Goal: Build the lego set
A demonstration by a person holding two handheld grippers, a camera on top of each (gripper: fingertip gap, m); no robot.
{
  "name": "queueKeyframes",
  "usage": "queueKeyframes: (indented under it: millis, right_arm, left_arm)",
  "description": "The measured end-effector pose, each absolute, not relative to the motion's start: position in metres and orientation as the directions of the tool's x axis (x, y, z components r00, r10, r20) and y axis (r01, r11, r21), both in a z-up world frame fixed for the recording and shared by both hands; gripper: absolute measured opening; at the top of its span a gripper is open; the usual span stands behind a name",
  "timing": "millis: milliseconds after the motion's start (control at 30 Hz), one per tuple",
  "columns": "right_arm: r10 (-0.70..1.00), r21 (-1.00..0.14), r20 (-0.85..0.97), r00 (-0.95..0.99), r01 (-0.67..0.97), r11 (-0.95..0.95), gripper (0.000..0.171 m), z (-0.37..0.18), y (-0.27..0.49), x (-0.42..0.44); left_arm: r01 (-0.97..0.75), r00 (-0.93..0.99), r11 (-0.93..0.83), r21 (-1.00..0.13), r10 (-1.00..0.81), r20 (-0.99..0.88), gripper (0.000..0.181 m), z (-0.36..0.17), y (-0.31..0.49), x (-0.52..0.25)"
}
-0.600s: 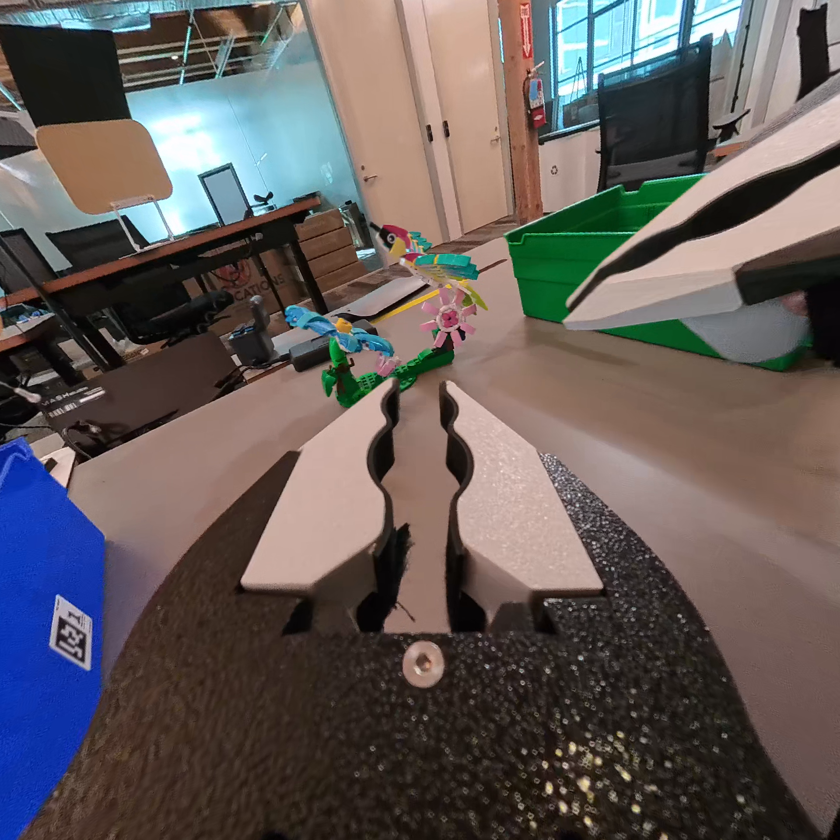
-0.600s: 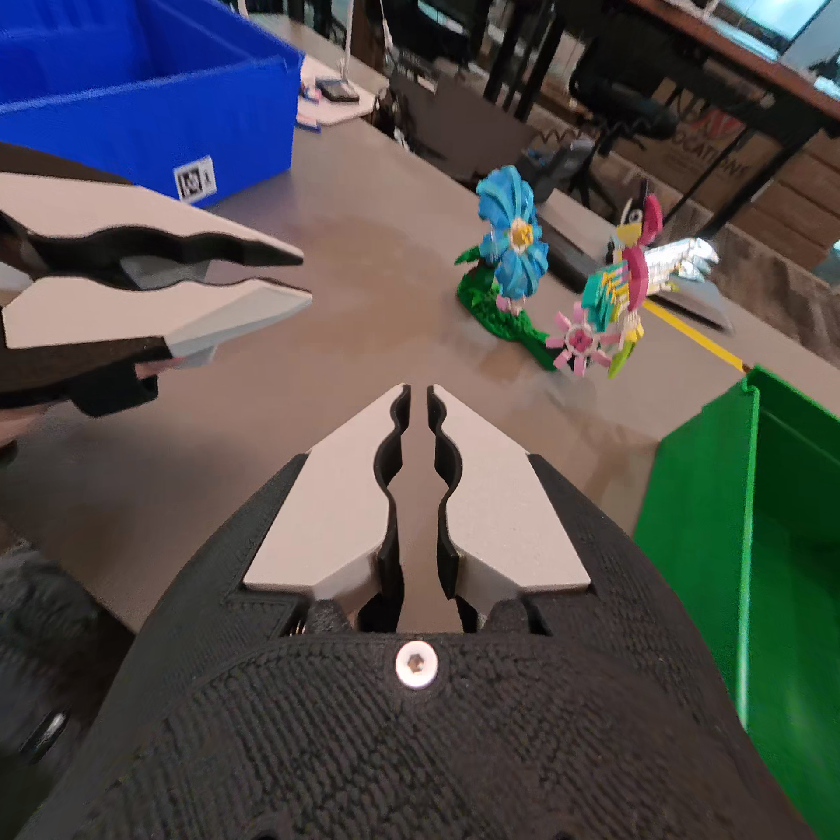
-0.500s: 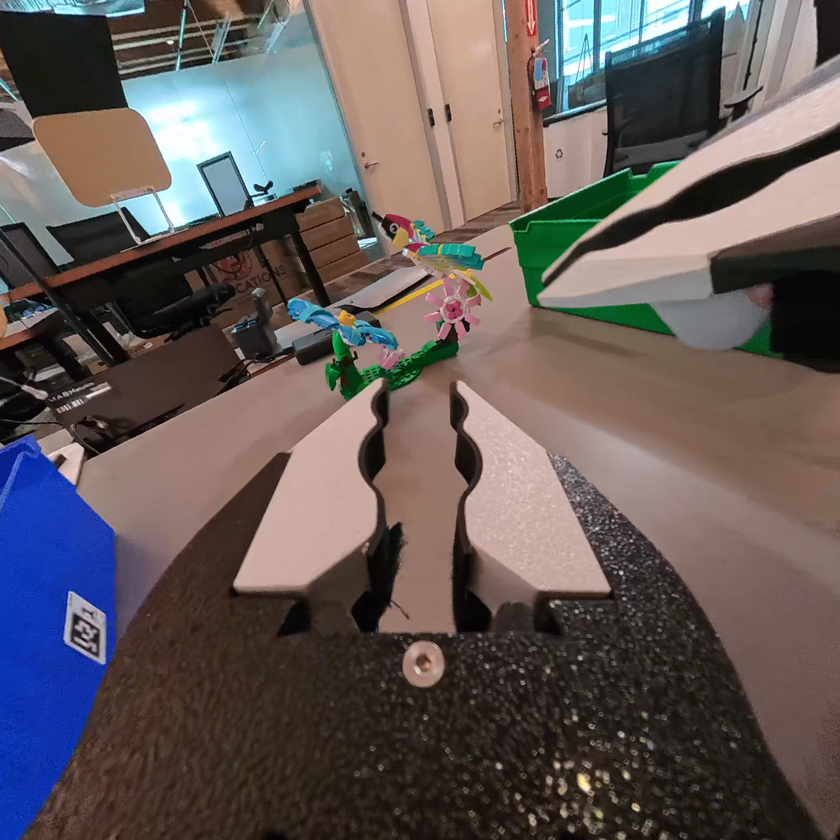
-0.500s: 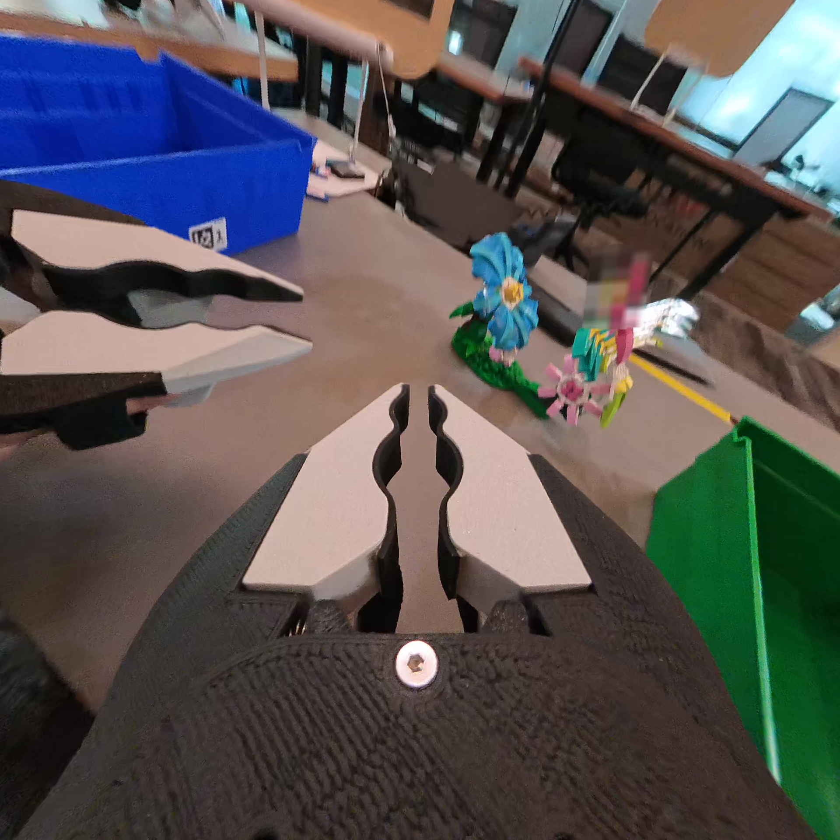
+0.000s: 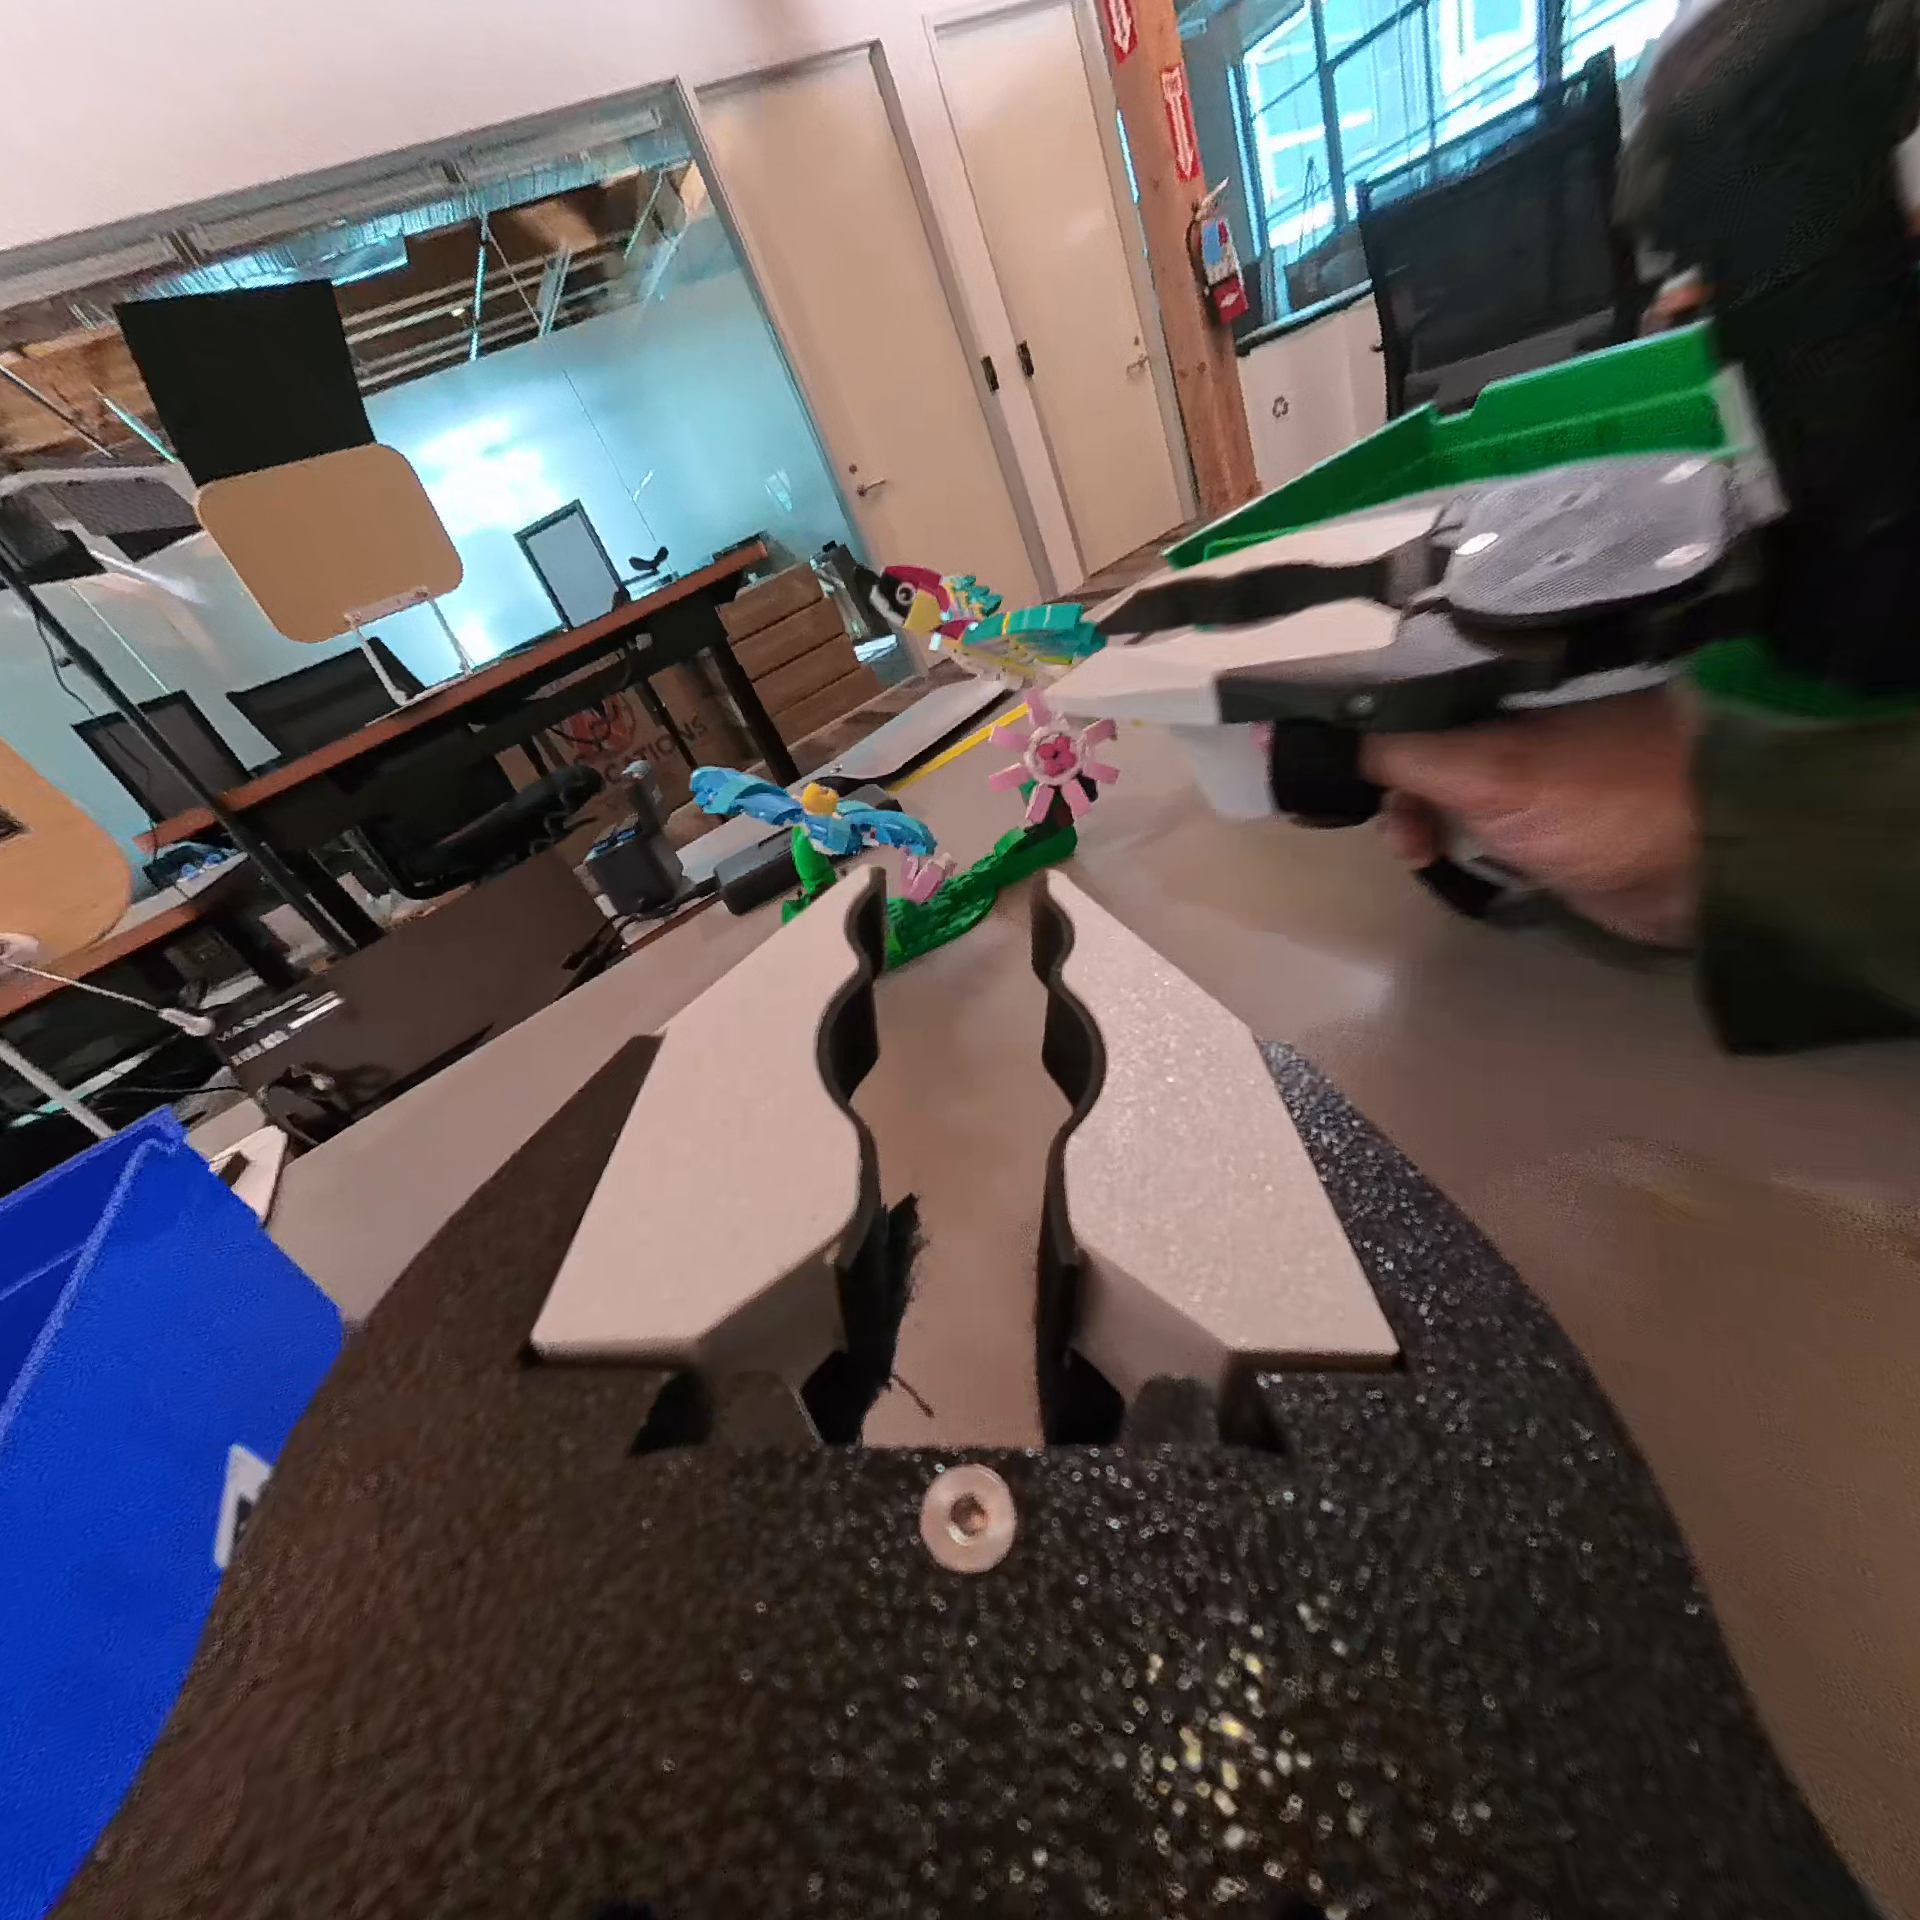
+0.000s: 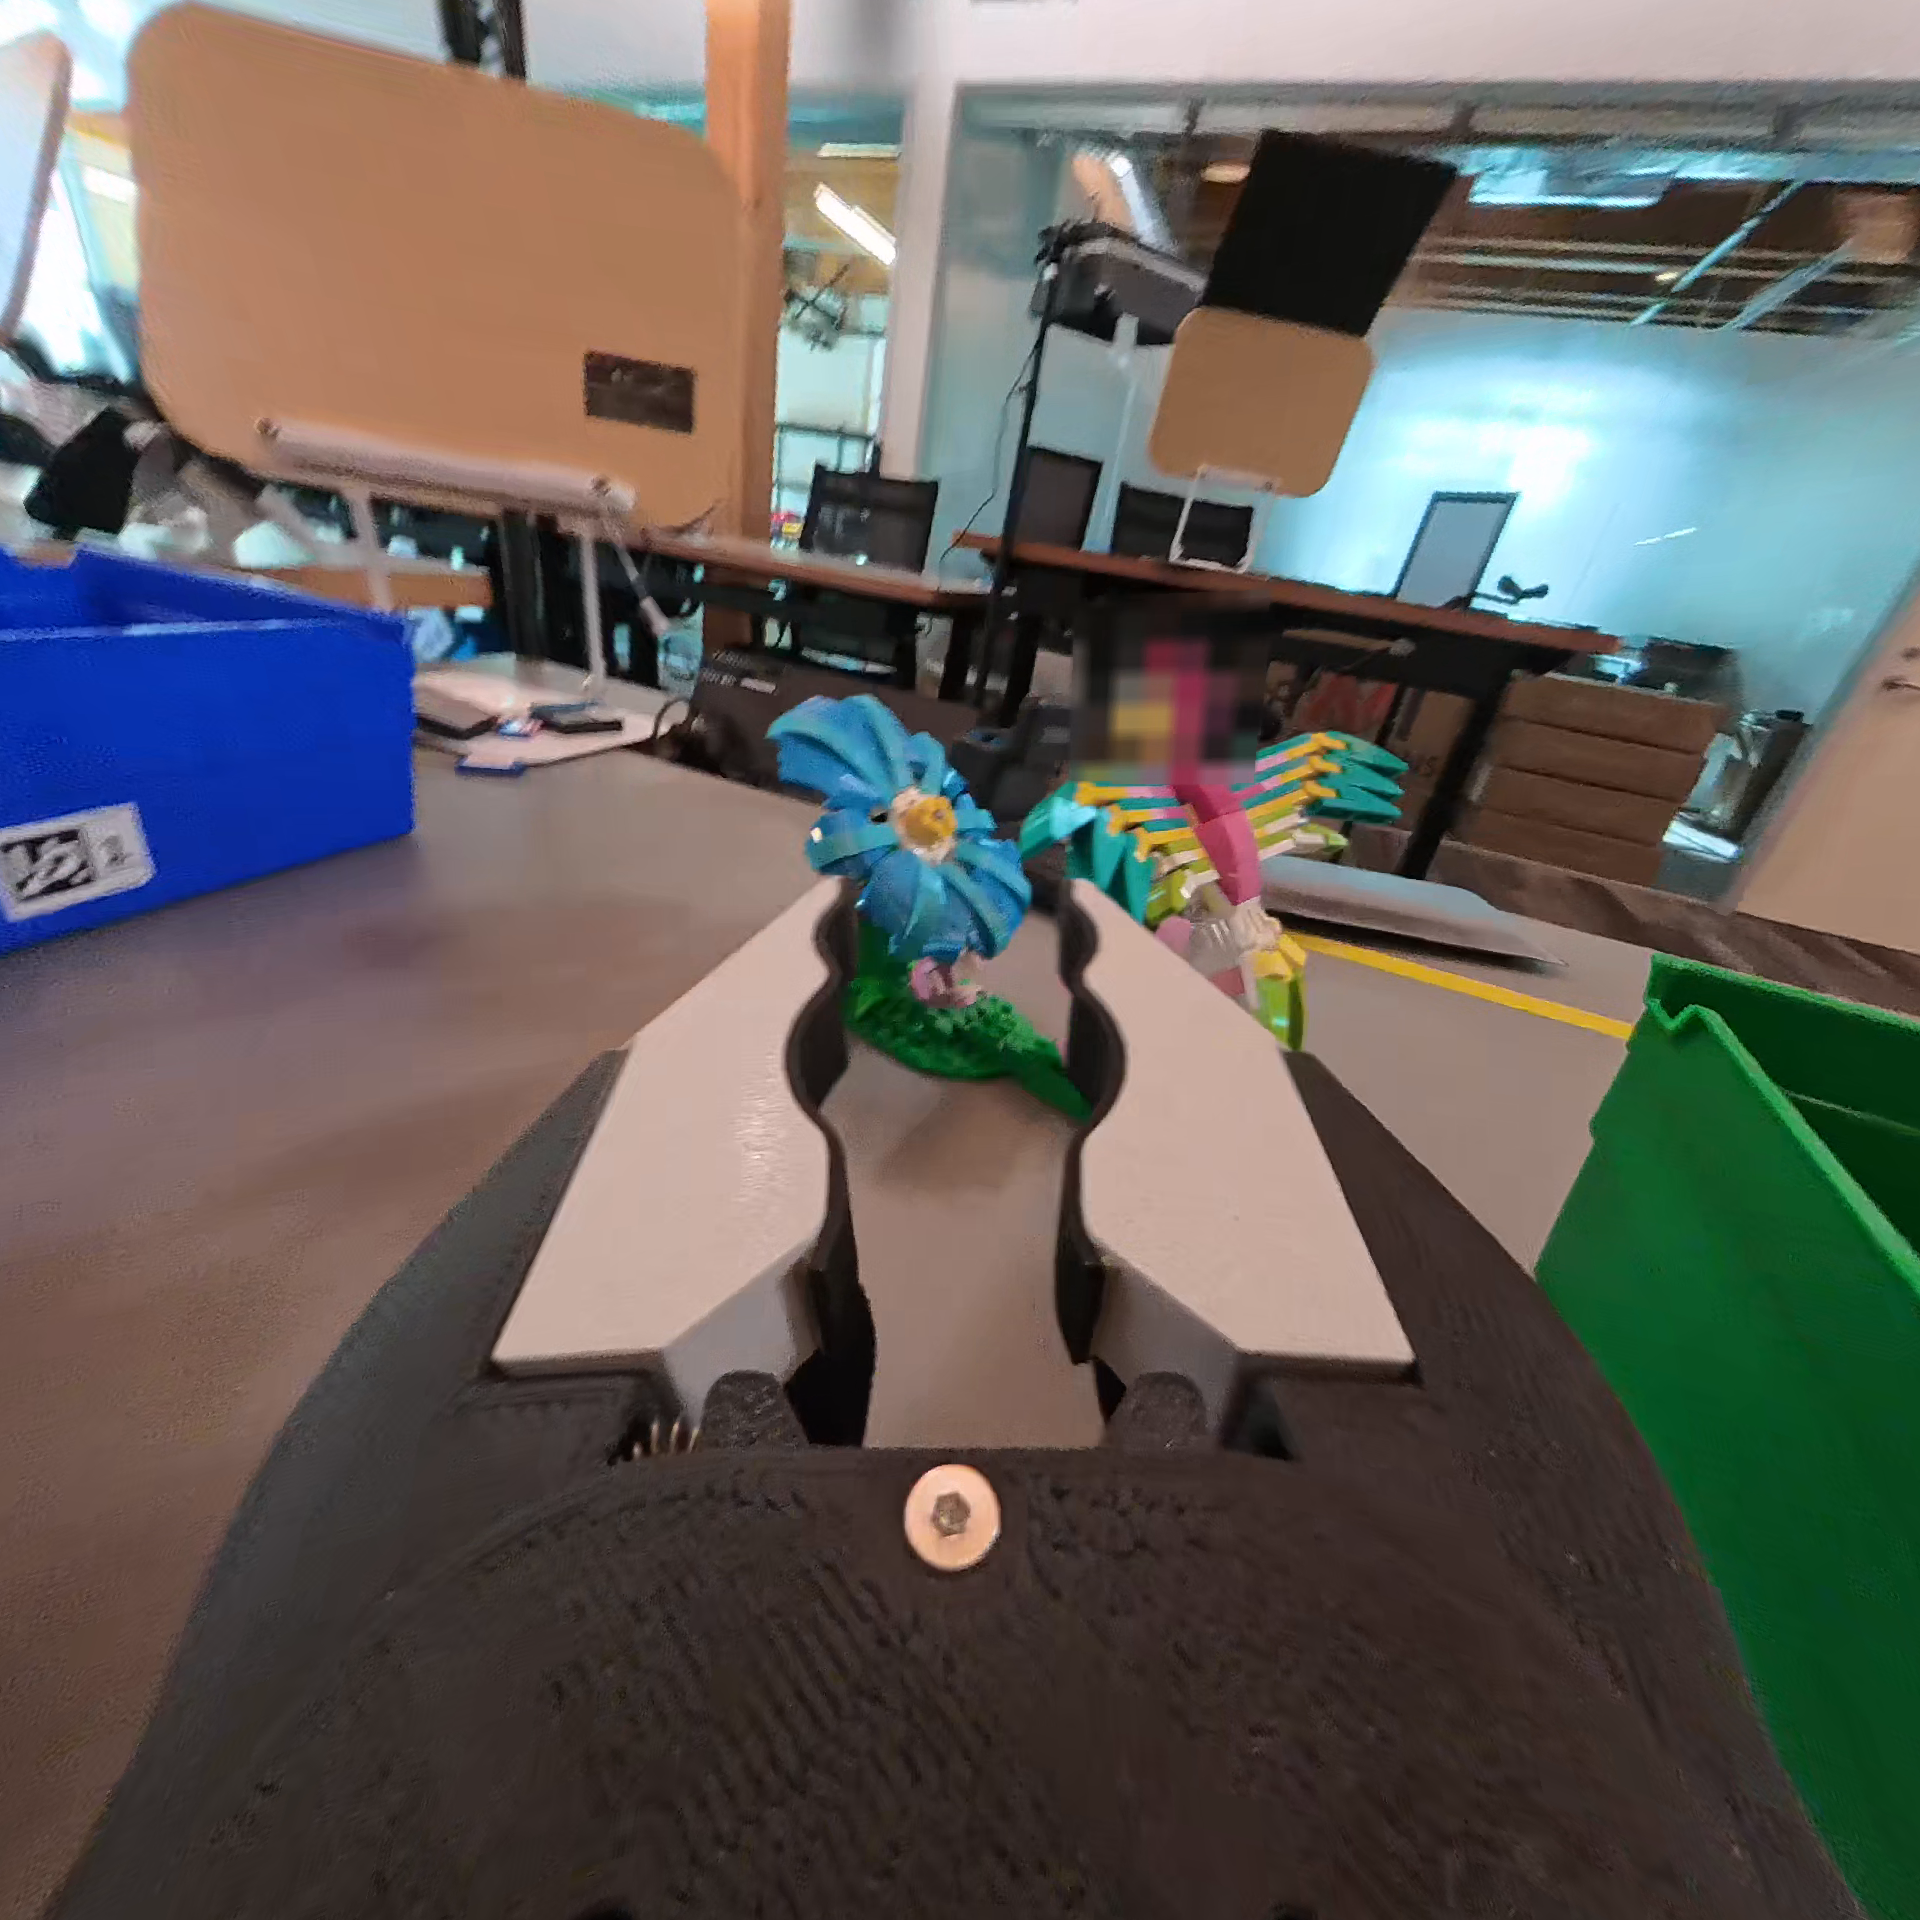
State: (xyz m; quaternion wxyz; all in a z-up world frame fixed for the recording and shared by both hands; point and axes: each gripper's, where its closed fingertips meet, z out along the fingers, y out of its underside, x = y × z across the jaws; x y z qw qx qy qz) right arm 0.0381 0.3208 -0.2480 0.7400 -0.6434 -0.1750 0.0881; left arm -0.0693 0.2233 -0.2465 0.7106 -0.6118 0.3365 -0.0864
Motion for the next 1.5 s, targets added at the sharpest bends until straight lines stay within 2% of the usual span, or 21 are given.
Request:
queueKeyframes:
  millis: [100,200,300,467,567,700,767,833,967,1067,1233,1367,1500]
  right_arm:
    - [0.341,-0.981,0.094,0.936,0.029,0.190,0.050,-0.240,0.343,0.044]
    - [0.322,-0.966,0.131,0.938,0.048,0.252,0.051,-0.231,0.355,0.048]
    - [0.377,-0.959,0.149,0.914,0.040,0.282,0.050,-0.227,0.351,0.037]
    - [0.429,-0.902,0.283,0.858,0.087,0.423,0.047,-0.212,0.321,0.011]
    - [0.473,-0.857,0.420,0.775,0.168,0.486,0.044,-0.219,0.308,-0.019]
    - [0.496,-0.850,0.460,0.736,0.203,0.487,0.034,-0.228,0.312,-0.027]
    - [0.498,-0.851,0.468,0.730,0.220,0.477,0.029,-0.231,0.318,-0.024]
    - [0.506,-0.848,0.482,0.715,0.236,0.474,0.024,-0.234,0.322,-0.024]
    - [0.521,-0.851,0.493,0.697,0.262,0.454,0.021,-0.241,0.329,-0.022]
    - [0.525,-0.859,0.496,0.692,0.300,0.415,0.019,-0.250,0.339,-0.019]
    - [0.491,-0.840,0.541,0.683,0.414,0.351,0.007,-0.266,0.353,-0.013]
    - [0.473,-0.784,0.617,0.628,0.538,0.308,0.003,-0.282,0.358,-0.013]
    - [0.491,-0.770,0.613,0.619,0.607,0.198,0.000,-0.301,0.368,-0.003]
  left_arm:
    - [-0.250,0.755,0.231,-0.940,-0.562,-0.339,0.024,-0.246,0.221,-0.067]
    - [-0.231,0.754,0.231,-0.945,-0.571,-0.324,0.025,-0.246,0.218,-0.066]
    - [-0.256,0.755,0.249,-0.934,-0.552,-0.354,0.025,-0.247,0.217,-0.068]
    - [-0.243,0.774,0.237,-0.940,-0.537,-0.336,0.029,-0.245,0.225,-0.069]
    - [-0.219,0.806,0.223,-0.950,-0.507,-0.305,0.034,-0.235,0.243,-0.074]
    - [-0.112,0.853,0.152,-0.982,-0.492,-0.173,0.042,-0.230,0.283,-0.082]
    - [-0.103,0.862,0.167,-0.981,-0.477,-0.172,0.050,-0.228,0.309,-0.079]
    - [-0.131,0.874,0.199,-0.971,-0.440,-0.208,0.051,-0.228,0.335,-0.076]
    - [-0.218,0.884,0.129,-0.967,-0.394,-0.252,0.056,-0.250,0.394,-0.073]
    - [-0.277,0.887,0.175,-0.945,-0.331,-0.321,0.054,-0.247,0.427,-0.086]
    - [-0.114,0.917,0.115,-0.987,-0.371,-0.149,0.051,-0.256,0.447,-0.101]
    - [-0.053,0.905,0.101,-0.993,-0.416,-0.091,0.050,-0.253,0.443,-0.097]
    - [-0.003,0.901,0.105,-0.995,-0.432,-0.048,0.048,-0.247,0.439,-0.096]
